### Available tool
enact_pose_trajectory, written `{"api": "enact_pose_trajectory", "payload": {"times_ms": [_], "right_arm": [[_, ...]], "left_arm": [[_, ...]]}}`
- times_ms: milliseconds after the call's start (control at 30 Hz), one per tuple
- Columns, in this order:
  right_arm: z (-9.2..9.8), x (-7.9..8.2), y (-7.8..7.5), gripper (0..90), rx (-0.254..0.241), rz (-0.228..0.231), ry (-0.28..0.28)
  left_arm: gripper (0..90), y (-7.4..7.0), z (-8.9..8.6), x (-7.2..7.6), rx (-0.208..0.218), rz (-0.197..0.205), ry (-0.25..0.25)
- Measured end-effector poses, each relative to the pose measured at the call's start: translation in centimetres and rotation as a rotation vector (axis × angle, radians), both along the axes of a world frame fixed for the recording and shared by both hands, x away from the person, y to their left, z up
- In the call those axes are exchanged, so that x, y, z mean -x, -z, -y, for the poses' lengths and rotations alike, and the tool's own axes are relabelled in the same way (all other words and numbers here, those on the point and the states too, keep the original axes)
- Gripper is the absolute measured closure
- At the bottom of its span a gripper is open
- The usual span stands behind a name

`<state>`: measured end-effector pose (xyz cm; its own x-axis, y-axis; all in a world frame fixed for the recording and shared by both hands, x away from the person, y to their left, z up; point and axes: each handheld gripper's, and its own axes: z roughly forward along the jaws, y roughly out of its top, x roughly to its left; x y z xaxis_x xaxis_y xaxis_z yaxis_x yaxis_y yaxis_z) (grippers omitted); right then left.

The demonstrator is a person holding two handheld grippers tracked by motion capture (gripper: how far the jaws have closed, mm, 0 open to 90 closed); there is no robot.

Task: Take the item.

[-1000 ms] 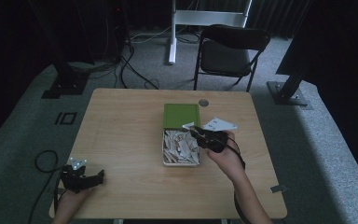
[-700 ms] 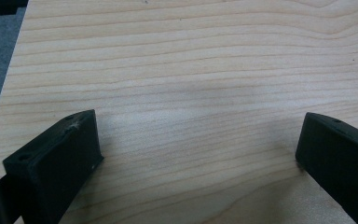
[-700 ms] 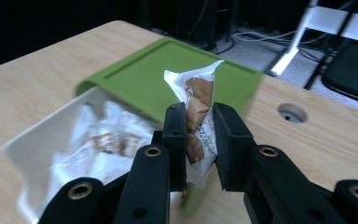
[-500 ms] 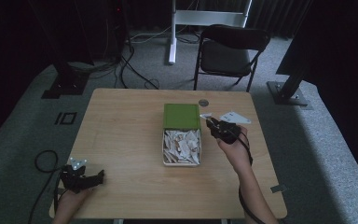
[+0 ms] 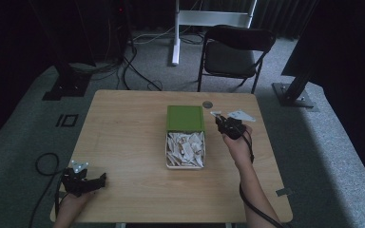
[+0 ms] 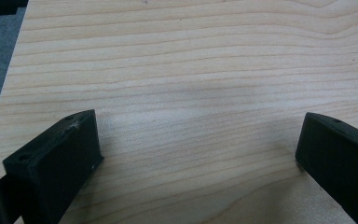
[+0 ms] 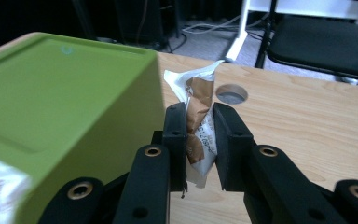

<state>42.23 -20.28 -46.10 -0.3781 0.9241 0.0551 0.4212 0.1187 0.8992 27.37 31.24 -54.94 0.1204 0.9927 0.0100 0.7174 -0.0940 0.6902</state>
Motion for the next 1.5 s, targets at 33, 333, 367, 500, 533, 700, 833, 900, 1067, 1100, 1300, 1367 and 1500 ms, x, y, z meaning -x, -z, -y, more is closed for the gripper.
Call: {"api": "enact_pose_trajectory", "payload": {"times_ms": [33, 333, 367, 500, 533, 700, 833, 900, 1067, 1100, 1300, 1367, 1500], "right_arm": [[0.0, -0.3, 0.2, 76.0, 0.006, -0.005, 0.004], [0.2, -2.8, 2.0, 76.0, 0.007, -0.052, 0.049], [0.2, -3.0, 2.2, 76.0, 0.007, -0.059, 0.050], [0.1, -3.9, 3.9, 76.0, 0.016, -0.092, 0.064], [0.0, -4.1, 4.3, 76.0, 0.021, -0.102, 0.068], [-0.2, -4.8, 5.8, 76.0, 0.025, -0.140, 0.089], [-0.3, -5.3, 6.6, 75.9, 0.039, -0.172, 0.093], [-0.3, -5.5, 6.8, 75.9, 0.043, -0.180, 0.101], [-0.3, -6.0, 7.2, 75.3, 0.043, -0.202, 0.112], [-0.3, -6.1, 7.4, 74.7, 0.052, -0.210, 0.113], [-0.1, -6.2, 8.0, 62.7, 0.050, -0.246, 0.098], [0.1, -6.0, 7.9, 59.5, 0.058, -0.244, 0.096], [0.7, -5.4, 7.5, 49.7, 0.047, -0.240, 0.112]], "left_arm": [[0.7, 0.0, 0.0, 0.0, 0.000, 0.000, 0.000], [0.7, 0.0, 0.0, 0.0, -0.001, 0.000, 0.000], [0.7, 0.0, 0.0, 0.0, 0.000, 0.000, 0.000], [0.7, 0.0, 0.0, 0.0, 0.000, 0.000, 0.000], [0.7, 0.0, 0.0, 0.0, 0.000, 0.000, 0.000], [0.7, 0.0, 0.0, 0.0, 0.000, 0.000, 0.000], [0.7, 0.0, 0.0, 0.0, 0.000, 0.000, 0.000], [0.7, 0.0, 0.0, 0.0, 0.000, 0.000, 0.000], [0.7, 0.0, 0.0, 0.0, 0.000, 0.000, 0.000], [0.6, 0.0, 0.0, 0.0, 0.000, 0.000, 0.000], [0.7, 0.0, 0.0, 0.0, 0.000, 0.000, 0.000], [0.7, 0.0, 0.0, 0.0, 0.000, 0.000, 0.000], [0.7, 0.0, 0.0, 0.0, 0.000, 0.000, 0.000]]}}
